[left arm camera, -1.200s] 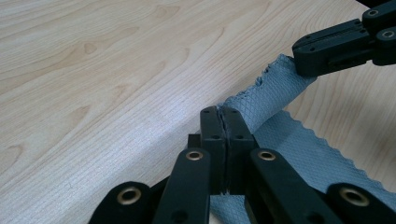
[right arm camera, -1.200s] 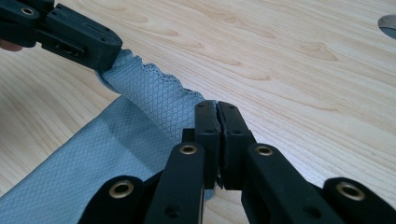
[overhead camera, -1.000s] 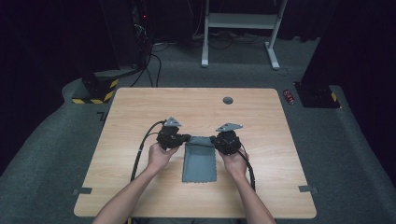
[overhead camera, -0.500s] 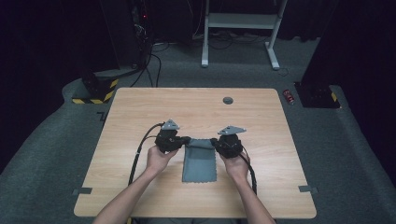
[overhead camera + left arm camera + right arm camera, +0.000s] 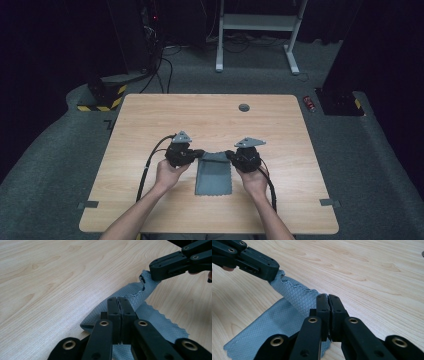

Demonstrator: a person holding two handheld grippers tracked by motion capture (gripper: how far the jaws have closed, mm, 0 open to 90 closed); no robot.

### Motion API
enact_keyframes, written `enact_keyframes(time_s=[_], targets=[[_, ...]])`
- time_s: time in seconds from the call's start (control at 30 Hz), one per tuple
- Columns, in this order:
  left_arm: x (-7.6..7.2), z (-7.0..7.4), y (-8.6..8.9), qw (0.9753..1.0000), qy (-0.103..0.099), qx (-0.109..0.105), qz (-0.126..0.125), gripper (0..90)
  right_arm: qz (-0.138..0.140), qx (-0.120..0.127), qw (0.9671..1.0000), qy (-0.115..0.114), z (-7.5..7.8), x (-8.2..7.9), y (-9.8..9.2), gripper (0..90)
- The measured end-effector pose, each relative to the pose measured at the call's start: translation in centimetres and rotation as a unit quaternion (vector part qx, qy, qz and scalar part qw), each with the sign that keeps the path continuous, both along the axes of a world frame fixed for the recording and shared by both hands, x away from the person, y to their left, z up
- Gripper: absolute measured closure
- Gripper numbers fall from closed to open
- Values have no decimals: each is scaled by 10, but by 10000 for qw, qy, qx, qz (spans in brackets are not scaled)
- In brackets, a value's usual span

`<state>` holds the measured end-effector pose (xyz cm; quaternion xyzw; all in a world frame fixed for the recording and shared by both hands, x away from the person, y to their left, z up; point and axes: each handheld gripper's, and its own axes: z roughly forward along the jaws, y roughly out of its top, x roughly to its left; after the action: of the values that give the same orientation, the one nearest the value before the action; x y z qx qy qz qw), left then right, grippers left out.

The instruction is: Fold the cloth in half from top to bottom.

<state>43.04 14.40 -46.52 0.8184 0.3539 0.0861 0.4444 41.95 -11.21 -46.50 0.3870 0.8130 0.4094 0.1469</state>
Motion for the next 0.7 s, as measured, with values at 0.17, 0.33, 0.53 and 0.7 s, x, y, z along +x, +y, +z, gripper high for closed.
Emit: enact_keyframes(time_s=[0.17, 0.33, 0.53, 0.7], targets=[[-4, 3, 0, 10000, -13, -19, -50, 892, 6, 31, 10000, -32, 2, -4, -2, 879], [-8, 4, 1, 9999, -7, -70, -90, 892, 50, 50, 9999, -84, 3, -8, -4, 878], [-14, 3, 0, 9999, -25, -30, -134, 892, 96, 75, 9999, -91, 3, -15, -5, 878], [-20, 3, 1, 9998, -68, 64, -198, 892, 168, 66, 9998, -127, 3, -21, -5, 878]])
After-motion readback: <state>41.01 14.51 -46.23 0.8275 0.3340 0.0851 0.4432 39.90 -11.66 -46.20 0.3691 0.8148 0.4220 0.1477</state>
